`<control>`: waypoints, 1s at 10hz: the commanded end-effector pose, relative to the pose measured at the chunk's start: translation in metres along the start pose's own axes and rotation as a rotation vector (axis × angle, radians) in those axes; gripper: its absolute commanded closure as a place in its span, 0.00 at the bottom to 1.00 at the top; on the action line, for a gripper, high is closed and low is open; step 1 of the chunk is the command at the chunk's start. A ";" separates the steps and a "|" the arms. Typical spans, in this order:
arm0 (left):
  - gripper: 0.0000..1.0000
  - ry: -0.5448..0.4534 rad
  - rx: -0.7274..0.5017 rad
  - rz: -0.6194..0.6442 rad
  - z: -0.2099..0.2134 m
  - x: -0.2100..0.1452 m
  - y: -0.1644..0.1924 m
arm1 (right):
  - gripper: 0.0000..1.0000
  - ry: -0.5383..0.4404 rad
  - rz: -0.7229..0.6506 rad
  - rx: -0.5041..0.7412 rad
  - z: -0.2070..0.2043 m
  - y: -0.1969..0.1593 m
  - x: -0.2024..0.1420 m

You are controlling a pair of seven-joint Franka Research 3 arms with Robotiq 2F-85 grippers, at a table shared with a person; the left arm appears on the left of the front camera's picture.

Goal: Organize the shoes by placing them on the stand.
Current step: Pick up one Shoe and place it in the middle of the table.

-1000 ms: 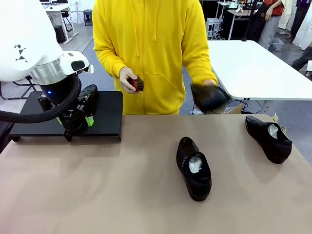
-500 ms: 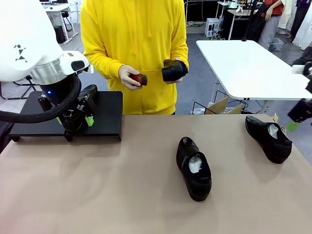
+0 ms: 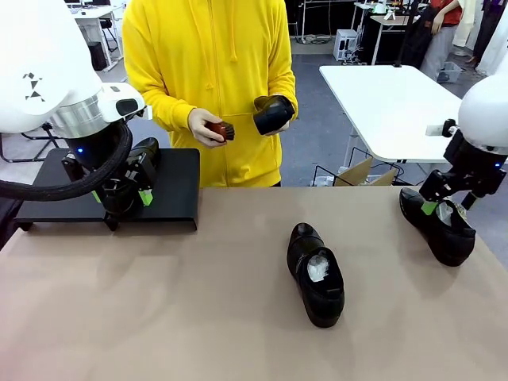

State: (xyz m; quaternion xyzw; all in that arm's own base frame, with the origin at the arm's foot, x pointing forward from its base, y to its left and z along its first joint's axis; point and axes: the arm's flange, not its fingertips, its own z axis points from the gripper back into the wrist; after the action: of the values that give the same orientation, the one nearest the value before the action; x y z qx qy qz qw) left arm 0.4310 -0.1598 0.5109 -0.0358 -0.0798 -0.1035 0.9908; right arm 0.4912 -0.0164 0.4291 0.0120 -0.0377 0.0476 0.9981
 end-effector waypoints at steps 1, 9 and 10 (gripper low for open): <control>0.00 -0.004 -0.003 0.003 0.001 -0.003 0.002 | 0.00 0.028 -0.043 -0.003 -0.017 -0.004 0.020; 0.00 -0.004 -0.003 0.003 0.001 -0.003 0.002 | 0.00 -0.022 -0.070 -0.074 -0.077 -0.002 0.048; 0.00 -0.004 -0.003 0.003 0.001 -0.003 0.002 | 0.00 -0.030 -0.072 -0.086 -0.082 -0.002 0.053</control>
State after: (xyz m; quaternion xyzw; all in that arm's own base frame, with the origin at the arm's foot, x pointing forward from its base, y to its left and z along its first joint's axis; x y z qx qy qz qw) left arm 0.4310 -0.1597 0.5108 -0.0358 -0.0797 -0.1034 0.9908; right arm 0.5386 -0.0141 0.3517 -0.0067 -0.0464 0.0179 0.9987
